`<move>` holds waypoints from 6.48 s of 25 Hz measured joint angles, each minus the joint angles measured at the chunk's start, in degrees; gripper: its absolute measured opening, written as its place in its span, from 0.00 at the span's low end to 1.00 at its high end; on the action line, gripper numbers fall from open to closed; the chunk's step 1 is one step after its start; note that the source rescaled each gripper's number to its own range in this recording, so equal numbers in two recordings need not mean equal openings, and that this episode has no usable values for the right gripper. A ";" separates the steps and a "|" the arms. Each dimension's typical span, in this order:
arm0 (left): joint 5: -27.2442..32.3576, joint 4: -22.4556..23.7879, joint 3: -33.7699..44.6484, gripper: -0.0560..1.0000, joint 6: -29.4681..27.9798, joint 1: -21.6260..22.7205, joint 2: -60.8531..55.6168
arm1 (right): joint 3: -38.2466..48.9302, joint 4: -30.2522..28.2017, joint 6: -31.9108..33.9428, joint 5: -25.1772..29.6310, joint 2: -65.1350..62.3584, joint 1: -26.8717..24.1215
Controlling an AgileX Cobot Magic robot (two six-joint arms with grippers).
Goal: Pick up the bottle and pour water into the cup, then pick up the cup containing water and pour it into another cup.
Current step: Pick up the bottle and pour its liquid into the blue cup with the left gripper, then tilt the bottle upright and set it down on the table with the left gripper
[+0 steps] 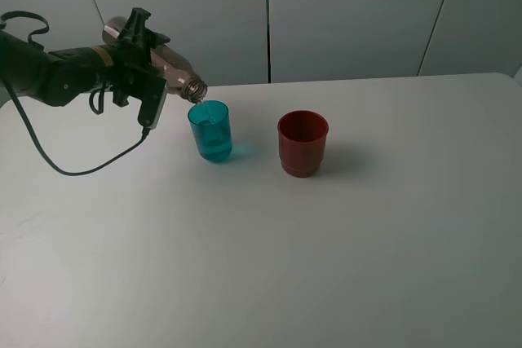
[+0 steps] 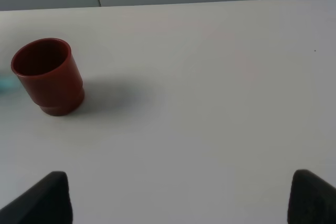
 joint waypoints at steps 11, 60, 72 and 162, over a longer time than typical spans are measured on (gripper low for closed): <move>-0.87 -0.23 0.00 0.05 2.66 0.00 0.00 | 0.00 0.00 0.00 0.00 0.00 0.00; -6.97 1.71 0.00 0.05 7.37 -1.48 0.00 | 0.00 0.00 0.00 0.00 0.00 0.00; -7.33 1.71 0.00 0.05 7.37 -1.48 0.00 | 0.00 0.00 0.00 0.00 0.00 0.00; -36.37 44.69 -1.24 0.05 -120.13 18.40 14.15 | 0.00 0.00 0.00 0.00 0.00 0.00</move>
